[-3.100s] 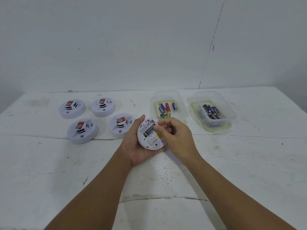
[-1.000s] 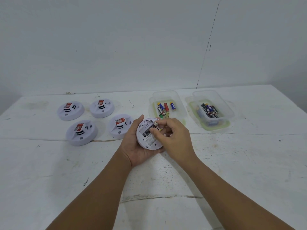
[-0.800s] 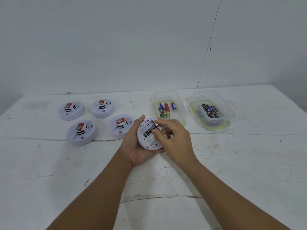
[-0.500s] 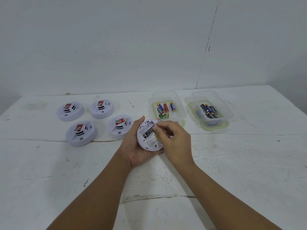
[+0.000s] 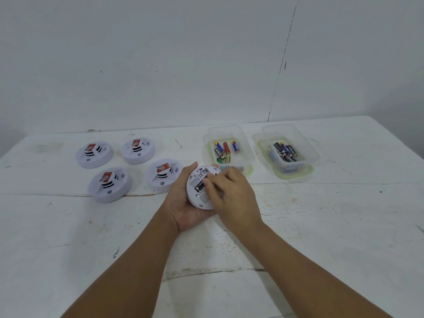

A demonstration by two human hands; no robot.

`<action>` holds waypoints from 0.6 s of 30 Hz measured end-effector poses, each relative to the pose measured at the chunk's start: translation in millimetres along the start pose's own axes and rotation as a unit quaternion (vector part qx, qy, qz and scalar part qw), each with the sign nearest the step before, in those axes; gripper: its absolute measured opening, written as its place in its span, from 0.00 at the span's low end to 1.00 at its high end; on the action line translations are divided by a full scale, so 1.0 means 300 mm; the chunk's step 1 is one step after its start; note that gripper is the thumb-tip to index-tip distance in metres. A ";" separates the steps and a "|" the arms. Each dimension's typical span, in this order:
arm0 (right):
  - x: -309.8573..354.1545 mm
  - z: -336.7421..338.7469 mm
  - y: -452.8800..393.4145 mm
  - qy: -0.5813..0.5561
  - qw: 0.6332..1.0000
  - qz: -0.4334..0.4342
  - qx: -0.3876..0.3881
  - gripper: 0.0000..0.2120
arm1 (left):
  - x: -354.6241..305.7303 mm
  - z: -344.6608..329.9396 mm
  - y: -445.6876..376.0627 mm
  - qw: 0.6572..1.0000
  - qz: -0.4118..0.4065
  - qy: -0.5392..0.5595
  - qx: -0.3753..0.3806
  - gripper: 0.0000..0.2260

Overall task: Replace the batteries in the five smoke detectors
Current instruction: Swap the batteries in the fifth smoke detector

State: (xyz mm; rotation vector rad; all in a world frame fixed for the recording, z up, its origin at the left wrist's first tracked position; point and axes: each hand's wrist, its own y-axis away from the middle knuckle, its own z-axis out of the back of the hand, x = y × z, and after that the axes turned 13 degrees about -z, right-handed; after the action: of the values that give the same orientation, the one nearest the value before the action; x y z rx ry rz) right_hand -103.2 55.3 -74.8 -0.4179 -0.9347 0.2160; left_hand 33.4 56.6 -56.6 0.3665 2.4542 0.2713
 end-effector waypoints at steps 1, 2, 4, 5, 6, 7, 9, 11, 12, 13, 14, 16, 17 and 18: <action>0.000 0.006 -0.005 0.010 1.000 0.010 0.002 0.15 | 0.000 -0.003 0.001 1.000 -0.001 0.001 -0.003 0.26; 0.000 0.013 -0.011 0.015 1.000 0.010 0.009 0.15 | 0.000 -0.007 0.004 1.000 -0.003 0.005 -0.006 0.25; 0.002 0.033 -0.026 0.003 0.999 -0.020 0.043 0.14 | 0.001 -0.013 0.006 1.000 -0.008 0.014 -0.011 0.26; 0.003 0.046 -0.035 -0.013 0.997 -0.038 0.061 0.12 | 0.002 -0.015 0.008 1.000 -0.012 0.012 -0.012 0.26; 0.004 0.062 -0.046 -0.028 0.996 -0.049 0.072 0.09 | 0.004 -0.014 0.008 1.000 -0.016 0.005 -0.011 0.26; 0.005 0.078 -0.061 -0.036 0.995 -0.055 0.075 0.08 | 0.004 -0.013 0.007 1.000 -0.019 0.000 -0.011 0.26; 0.003 0.108 -0.104 -0.027 0.996 -0.054 0.069 0.07 | 0.002 -0.014 0.008 1.000 -0.024 0.002 -0.019 0.26; -0.003 0.127 -0.168 -0.002 0.996 -0.064 0.069 0.06 | -0.003 -0.013 0.005 0.999 -0.029 0.011 -0.027 0.24; -0.008 0.132 -0.205 0.015 0.994 -0.076 0.073 0.06 | -0.004 -0.010 0.003 0.999 -0.031 0.018 -0.033 0.23; -0.014 0.137 -0.246 0.037 0.992 -0.088 0.081 0.06 | -0.005 -0.007 0.000 0.998 -0.032 0.025 -0.038 0.23; -0.018 0.140 -0.286 0.063 0.989 -0.099 0.094 0.06 | -0.005 -0.005 -0.003 0.998 -0.034 0.033 -0.042 0.23; -0.022 0.142 -0.361 0.120 0.978 -0.106 0.135 0.07 | -0.006 -0.003 -0.007 0.998 -0.033 0.043 -0.044 0.24; -0.020 0.138 -0.390 0.150 0.970 -0.106 0.162 0.08 | -0.006 -0.003 -0.008 0.997 -0.031 0.046 -0.044 0.25; -0.016 0.132 -0.414 0.184 0.959 -0.104 0.189 0.08 | -0.007 -0.003 -0.009 0.998 -0.028 0.049 -0.042 0.25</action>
State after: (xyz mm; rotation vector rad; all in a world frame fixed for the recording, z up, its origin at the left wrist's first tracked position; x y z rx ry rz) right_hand -138.1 -48.2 -3.4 -0.0007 -0.5469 0.1144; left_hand 33.9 53.3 -55.6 0.2528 2.5355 0.3748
